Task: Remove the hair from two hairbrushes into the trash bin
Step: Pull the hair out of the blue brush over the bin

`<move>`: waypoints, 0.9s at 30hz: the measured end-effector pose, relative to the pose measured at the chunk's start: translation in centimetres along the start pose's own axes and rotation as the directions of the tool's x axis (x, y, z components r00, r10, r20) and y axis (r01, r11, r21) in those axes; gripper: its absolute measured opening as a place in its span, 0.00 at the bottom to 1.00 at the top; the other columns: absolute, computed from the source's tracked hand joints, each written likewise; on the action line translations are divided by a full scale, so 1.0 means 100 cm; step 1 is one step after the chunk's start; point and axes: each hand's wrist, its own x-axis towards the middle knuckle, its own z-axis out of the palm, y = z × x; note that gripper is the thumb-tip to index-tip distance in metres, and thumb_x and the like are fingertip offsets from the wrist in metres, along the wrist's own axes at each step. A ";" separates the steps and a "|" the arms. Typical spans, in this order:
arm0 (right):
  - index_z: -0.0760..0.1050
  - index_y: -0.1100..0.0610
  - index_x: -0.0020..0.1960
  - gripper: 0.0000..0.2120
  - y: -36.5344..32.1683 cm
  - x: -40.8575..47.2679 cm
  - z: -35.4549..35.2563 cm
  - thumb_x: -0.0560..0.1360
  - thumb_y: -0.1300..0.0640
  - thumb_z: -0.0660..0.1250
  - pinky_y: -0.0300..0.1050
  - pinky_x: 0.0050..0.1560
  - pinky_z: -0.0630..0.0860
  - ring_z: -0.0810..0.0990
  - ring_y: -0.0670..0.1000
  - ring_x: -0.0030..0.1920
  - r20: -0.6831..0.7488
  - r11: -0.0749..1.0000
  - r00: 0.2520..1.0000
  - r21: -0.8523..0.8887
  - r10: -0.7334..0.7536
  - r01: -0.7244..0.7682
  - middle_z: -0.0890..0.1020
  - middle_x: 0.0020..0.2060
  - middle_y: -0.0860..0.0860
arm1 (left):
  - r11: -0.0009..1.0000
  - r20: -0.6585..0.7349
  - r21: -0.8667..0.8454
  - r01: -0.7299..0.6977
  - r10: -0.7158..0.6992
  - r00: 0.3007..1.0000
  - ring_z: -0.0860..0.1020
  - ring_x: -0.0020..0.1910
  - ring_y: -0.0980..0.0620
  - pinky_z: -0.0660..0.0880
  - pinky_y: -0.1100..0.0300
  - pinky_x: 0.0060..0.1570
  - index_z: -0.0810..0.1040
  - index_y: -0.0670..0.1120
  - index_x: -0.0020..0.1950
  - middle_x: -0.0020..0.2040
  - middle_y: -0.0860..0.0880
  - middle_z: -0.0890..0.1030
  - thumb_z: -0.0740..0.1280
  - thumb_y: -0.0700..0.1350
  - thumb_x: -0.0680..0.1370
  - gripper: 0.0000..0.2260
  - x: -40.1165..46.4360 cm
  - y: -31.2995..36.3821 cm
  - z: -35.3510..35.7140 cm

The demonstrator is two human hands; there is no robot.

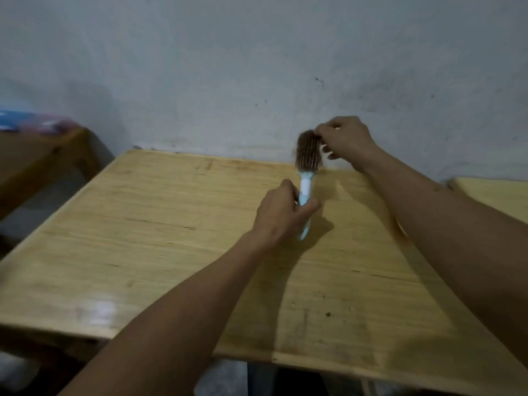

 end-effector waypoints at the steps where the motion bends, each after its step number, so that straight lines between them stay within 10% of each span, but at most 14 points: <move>1: 0.83 0.59 0.53 0.11 -0.008 -0.008 0.004 0.77 0.52 0.70 0.43 0.34 0.81 0.86 0.51 0.38 0.017 0.999 1.000 0.051 -0.005 0.004 0.87 0.46 0.57 | 1.000 -0.016 0.002 -0.002 0.002 1.000 0.75 0.34 0.50 0.66 0.55 0.30 0.72 0.45 0.45 0.36 0.50 0.77 0.71 0.54 0.75 0.14 -0.009 0.000 -0.010; 9: 0.79 0.61 0.49 0.05 -0.070 -0.075 0.036 0.75 0.59 0.71 0.44 0.34 0.82 0.85 0.55 0.37 0.174 0.906 0.980 0.423 -0.100 0.017 0.84 0.45 0.58 | 0.978 -0.095 -0.187 0.095 -0.114 0.989 0.75 0.30 0.51 0.72 0.56 0.31 0.68 0.45 0.53 0.39 0.46 0.79 0.70 0.48 0.75 0.14 -0.076 -0.005 -0.068; 16: 0.78 0.61 0.45 0.04 -0.098 -0.147 0.083 0.77 0.62 0.70 0.45 0.33 0.82 0.84 0.55 0.32 0.329 0.861 0.917 0.507 -0.227 0.031 0.83 0.42 0.58 | 0.709 -0.077 -0.679 0.190 -0.326 0.942 0.73 0.27 0.47 0.70 0.53 0.29 0.70 0.44 0.58 0.38 0.43 0.76 0.64 0.45 0.80 0.10 -0.134 -0.020 -0.110; 27: 0.79 0.60 0.41 0.06 -0.129 -0.247 0.181 0.77 0.63 0.70 0.45 0.34 0.83 0.85 0.52 0.30 0.563 0.837 0.745 0.547 -0.357 -0.012 0.84 0.37 0.57 | 0.738 -0.356 -0.644 0.202 -0.523 0.775 0.71 0.27 0.53 0.68 0.59 0.25 0.76 0.46 0.57 0.34 0.47 0.75 0.62 0.61 0.81 0.19 -0.253 -0.078 -0.163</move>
